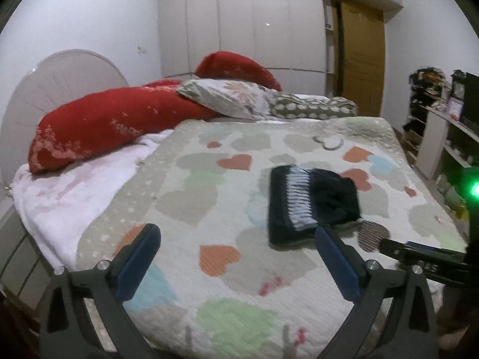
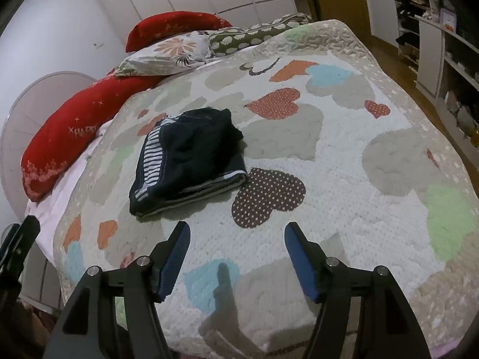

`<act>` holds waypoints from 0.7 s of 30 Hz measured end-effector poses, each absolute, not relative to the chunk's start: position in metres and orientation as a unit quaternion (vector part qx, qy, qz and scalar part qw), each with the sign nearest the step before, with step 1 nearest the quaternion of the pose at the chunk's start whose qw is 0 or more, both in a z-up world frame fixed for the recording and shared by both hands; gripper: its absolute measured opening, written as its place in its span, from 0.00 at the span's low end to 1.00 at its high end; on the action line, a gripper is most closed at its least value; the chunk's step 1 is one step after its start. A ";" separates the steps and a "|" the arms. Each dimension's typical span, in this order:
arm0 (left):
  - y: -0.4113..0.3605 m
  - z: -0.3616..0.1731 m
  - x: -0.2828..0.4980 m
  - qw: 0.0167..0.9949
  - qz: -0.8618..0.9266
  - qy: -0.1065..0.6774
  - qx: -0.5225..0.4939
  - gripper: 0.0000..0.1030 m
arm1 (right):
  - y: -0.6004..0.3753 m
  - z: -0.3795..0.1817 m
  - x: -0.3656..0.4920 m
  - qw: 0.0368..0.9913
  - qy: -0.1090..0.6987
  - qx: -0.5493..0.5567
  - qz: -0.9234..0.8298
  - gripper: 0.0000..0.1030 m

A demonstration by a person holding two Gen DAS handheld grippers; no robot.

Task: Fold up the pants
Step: 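Open both grippers and lift them away from the folded pants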

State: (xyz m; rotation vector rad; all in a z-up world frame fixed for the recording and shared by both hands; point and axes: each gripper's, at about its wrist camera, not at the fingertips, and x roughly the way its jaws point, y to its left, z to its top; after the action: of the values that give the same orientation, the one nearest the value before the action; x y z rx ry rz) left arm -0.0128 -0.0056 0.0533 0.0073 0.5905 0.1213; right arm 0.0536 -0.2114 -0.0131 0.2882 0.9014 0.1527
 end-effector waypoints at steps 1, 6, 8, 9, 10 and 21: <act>-0.008 0.052 -0.014 0.953 0.055 0.299 0.004 0.99 | -0.211 -0.013 0.052 0.886 0.436 0.139 0.073 0.68; -0.013 0.044 -0.015 0.942 0.030 0.333 0.002 0.99 | -0.203 -0.015 0.043 0.883 0.446 0.127 0.073 0.69; -0.014 0.041 -0.014 0.939 0.022 0.343 -0.005 0.99 | -0.200 -0.014 0.041 0.884 0.446 0.121 0.073 0.69; -0.014 0.041 -0.014 0.938 0.020 0.346 -0.009 0.99 | -0.199 -0.014 0.040 0.884 0.446 0.117 0.073 0.69; -0.014 0.040 -0.015 0.937 0.017 0.349 -0.013 0.99 | -0.198 -0.014 0.039 0.885 0.446 0.115 0.072 0.69; -0.013 0.032 -0.010 0.928 0.011 0.372 -0.026 0.99 | -0.196 -0.018 0.039 0.883 0.454 0.104 0.065 0.70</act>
State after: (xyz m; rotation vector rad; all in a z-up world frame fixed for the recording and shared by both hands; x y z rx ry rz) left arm -0.0105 -0.0133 0.0316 -0.0532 0.7620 0.0217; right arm 0.0391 -0.1965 -0.0185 0.2165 0.9454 0.1352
